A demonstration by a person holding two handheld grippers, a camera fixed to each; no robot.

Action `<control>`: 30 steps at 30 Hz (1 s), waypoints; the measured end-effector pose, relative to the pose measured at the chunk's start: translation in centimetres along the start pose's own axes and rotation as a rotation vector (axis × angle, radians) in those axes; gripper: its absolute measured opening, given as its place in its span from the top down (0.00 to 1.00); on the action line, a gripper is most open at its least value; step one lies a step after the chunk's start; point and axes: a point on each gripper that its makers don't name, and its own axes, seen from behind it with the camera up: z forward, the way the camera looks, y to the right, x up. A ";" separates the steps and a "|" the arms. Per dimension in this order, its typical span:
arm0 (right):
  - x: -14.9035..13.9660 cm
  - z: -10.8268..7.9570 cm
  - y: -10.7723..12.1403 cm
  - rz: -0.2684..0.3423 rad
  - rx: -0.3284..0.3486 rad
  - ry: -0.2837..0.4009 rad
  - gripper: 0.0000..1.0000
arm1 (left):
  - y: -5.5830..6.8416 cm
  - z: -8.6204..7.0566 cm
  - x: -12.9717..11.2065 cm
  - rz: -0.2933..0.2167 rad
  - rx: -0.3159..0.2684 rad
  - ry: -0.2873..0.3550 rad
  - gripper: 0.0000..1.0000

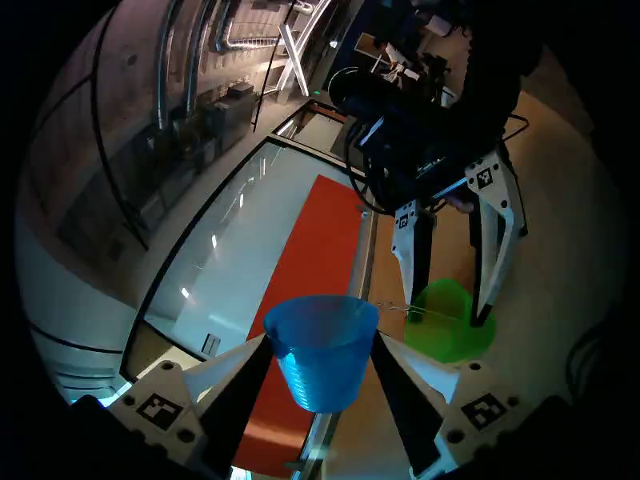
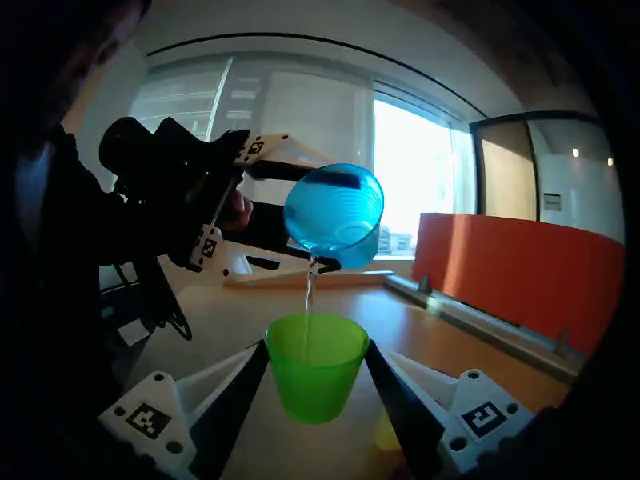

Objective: Pour water

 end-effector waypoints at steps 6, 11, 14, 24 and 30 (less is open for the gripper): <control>-0.1 0.0 0.0 -0.001 -0.002 -0.001 0.10 | -0.1 -0.1 0.0 0.012 0.003 -0.001 0.16; 0.0 -0.1 0.0 0.000 -0.002 -0.001 0.10 | -0.1 -0.2 0.0 0.022 0.005 -0.001 0.16; 0.0 0.0 0.0 -0.001 -0.001 -0.001 0.10 | -0.1 -0.2 0.0 0.030 0.006 -0.002 0.16; -0.1 0.1 0.0 -0.003 -0.002 -0.002 0.10 | 0.2 -0.4 0.1 0.047 0.008 -0.002 0.16; -0.1 0.1 0.0 -0.006 -0.002 -0.005 0.10 | 0.2 -0.4 0.0 0.062 0.011 -0.005 0.16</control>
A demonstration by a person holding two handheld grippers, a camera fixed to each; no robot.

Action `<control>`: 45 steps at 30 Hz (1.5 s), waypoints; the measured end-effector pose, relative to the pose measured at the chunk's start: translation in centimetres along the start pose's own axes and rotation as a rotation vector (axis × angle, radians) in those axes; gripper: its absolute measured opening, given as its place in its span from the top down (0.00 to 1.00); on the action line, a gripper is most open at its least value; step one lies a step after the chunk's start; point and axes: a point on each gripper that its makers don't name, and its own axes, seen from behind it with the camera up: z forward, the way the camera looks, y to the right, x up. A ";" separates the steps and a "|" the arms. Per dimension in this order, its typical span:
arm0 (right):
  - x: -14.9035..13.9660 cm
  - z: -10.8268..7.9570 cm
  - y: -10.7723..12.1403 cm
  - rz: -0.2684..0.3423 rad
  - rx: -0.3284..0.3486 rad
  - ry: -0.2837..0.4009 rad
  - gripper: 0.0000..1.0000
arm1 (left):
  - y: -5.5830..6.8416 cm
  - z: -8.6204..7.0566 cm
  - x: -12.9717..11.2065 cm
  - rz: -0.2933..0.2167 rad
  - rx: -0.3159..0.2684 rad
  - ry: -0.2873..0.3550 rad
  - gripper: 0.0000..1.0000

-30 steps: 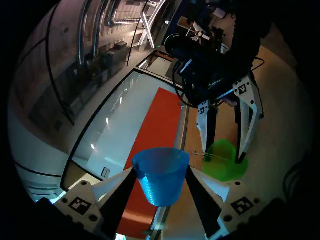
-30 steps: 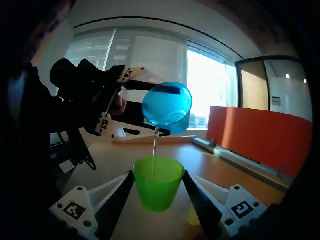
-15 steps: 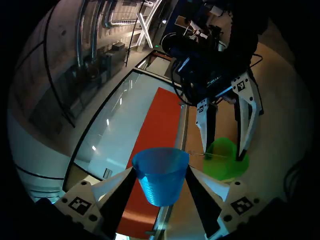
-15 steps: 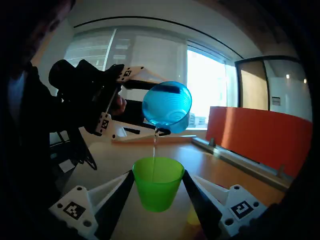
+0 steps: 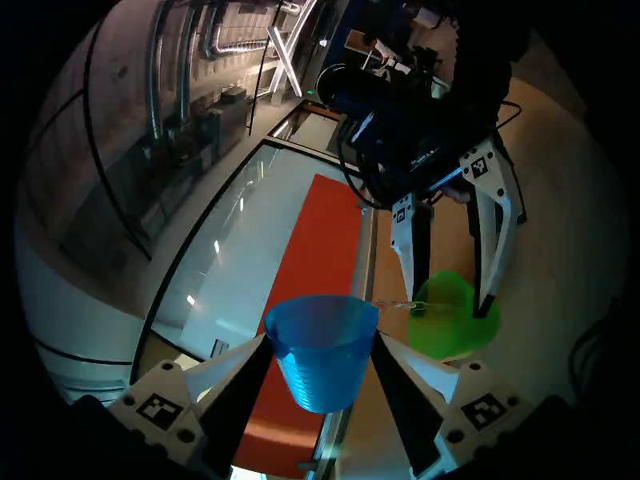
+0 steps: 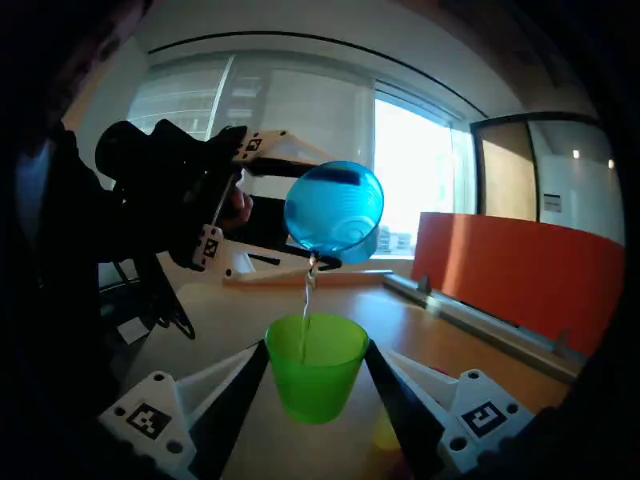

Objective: Pour water

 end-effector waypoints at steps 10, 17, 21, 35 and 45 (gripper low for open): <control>-0.1 0.0 -0.1 -0.001 0.000 -0.003 0.10 | -0.2 -0.1 0.1 0.010 0.005 0.002 0.16; 0.0 0.0 -0.1 -0.003 0.001 -0.005 0.10 | -0.5 -0.2 0.2 0.019 0.011 0.004 0.16; 0.0 0.0 -0.1 -0.005 0.001 -0.006 0.10 | -0.6 -0.2 0.3 0.025 0.013 0.004 0.16; -0.1 -0.1 -0.1 -0.007 -0.001 -0.006 0.10 | -0.5 0.0 0.6 0.043 0.011 0.009 0.16; -0.2 -0.1 0.0 -0.008 0.000 -0.006 0.10 | -0.5 0.1 0.6 0.057 0.014 0.007 0.16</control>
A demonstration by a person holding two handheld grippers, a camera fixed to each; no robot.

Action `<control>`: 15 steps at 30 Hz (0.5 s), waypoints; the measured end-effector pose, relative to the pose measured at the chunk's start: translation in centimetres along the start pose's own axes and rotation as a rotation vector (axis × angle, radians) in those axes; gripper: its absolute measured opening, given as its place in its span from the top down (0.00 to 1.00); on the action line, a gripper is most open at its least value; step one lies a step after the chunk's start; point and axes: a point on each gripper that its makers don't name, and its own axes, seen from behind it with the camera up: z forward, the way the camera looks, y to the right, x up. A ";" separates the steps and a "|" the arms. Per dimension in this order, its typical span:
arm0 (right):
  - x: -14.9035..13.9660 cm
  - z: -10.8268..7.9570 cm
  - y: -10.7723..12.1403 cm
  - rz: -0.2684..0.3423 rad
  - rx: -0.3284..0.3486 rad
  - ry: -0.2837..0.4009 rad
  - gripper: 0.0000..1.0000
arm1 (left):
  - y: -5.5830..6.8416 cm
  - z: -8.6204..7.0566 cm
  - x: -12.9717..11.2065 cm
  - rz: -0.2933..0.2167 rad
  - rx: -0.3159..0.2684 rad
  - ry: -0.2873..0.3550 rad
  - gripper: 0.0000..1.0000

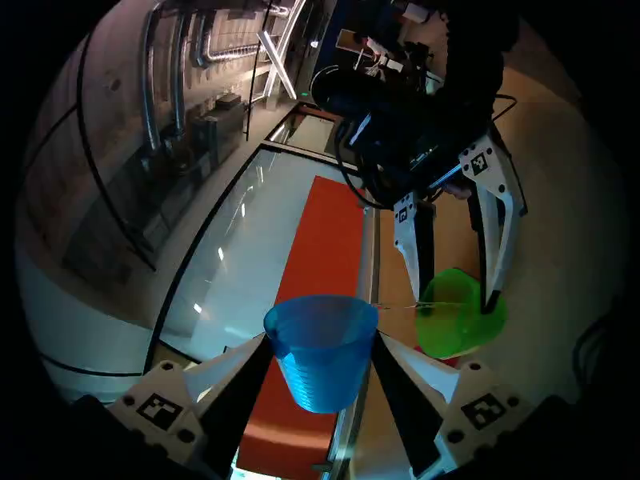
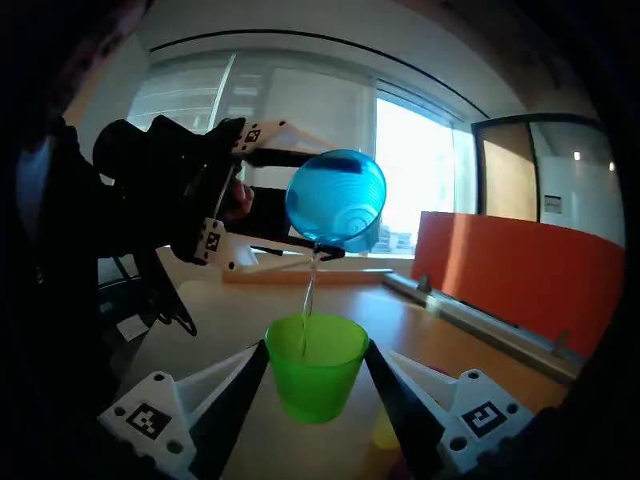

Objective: Pour water

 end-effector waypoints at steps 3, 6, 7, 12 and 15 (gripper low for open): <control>-0.1 0.0 0.0 -0.002 0.000 0.000 0.10 | -0.1 -0.1 0.1 0.007 0.000 0.000 0.16; -0.1 0.0 -0.1 -0.002 0.001 0.000 0.10 | -0.1 -0.1 0.2 0.016 0.000 0.002 0.16; -0.1 0.0 -0.1 -0.002 0.001 0.001 0.10 | -0.2 -0.1 0.2 0.018 0.000 0.002 0.16; -0.1 0.1 -0.1 -0.002 0.000 0.003 0.10 | -0.1 -0.1 0.2 0.030 -0.003 0.001 0.16; -0.1 0.0 -0.1 -0.003 -0.001 0.003 0.10 | -0.2 -0.1 0.1 0.031 -0.002 0.000 0.16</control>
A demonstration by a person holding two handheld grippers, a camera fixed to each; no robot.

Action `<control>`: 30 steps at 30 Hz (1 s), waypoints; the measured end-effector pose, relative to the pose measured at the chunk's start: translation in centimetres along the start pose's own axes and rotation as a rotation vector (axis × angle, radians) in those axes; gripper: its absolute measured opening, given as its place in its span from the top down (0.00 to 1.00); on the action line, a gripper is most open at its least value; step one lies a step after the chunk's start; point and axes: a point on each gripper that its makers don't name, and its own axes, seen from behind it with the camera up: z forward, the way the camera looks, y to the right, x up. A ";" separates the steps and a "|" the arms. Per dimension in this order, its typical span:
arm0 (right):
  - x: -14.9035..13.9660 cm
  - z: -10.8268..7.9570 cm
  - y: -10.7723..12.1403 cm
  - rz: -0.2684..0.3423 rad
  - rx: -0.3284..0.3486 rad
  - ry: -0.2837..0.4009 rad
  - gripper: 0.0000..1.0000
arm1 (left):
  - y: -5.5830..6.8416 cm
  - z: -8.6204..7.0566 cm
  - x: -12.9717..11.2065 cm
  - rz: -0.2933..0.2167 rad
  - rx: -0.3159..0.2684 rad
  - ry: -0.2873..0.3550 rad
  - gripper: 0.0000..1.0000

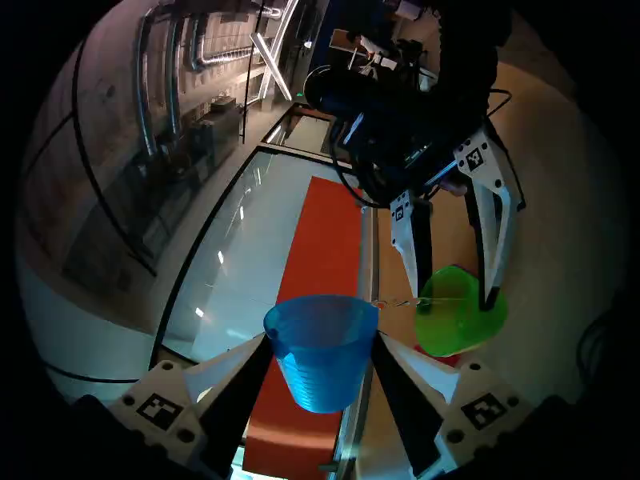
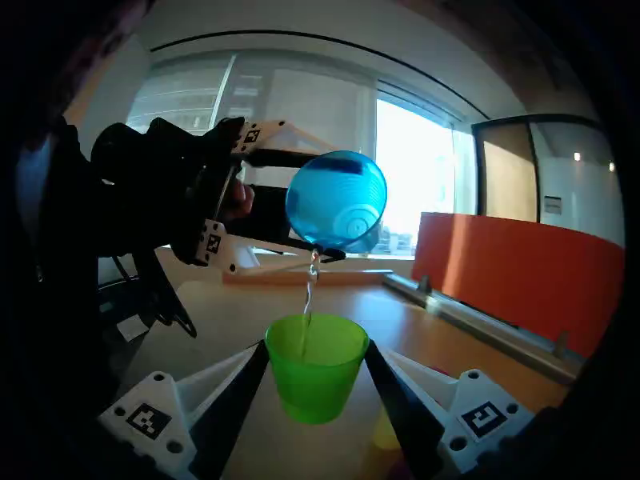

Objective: Pour water

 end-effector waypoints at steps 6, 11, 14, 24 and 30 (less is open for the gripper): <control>-0.1 0.0 0.0 -0.002 -0.001 -0.002 0.10 | -0.1 0.2 0.0 0.004 0.002 0.002 0.16; -0.1 -0.1 0.1 0.000 -0.001 -0.002 0.10 | 0.0 0.3 0.1 0.016 -0.001 0.007 0.16; -0.1 -0.1 0.1 -0.001 -0.002 -0.003 0.10 | 0.1 0.4 0.1 0.024 -0.002 0.008 0.16; 0.0 -0.1 0.1 -0.002 -0.002 -0.002 0.10 | 0.2 0.2 0.4 0.042 0.001 0.014 0.16; -0.2 -0.2 0.1 -0.006 -0.001 -0.006 0.10 | 0.2 0.3 0.5 0.053 0.003 0.020 0.16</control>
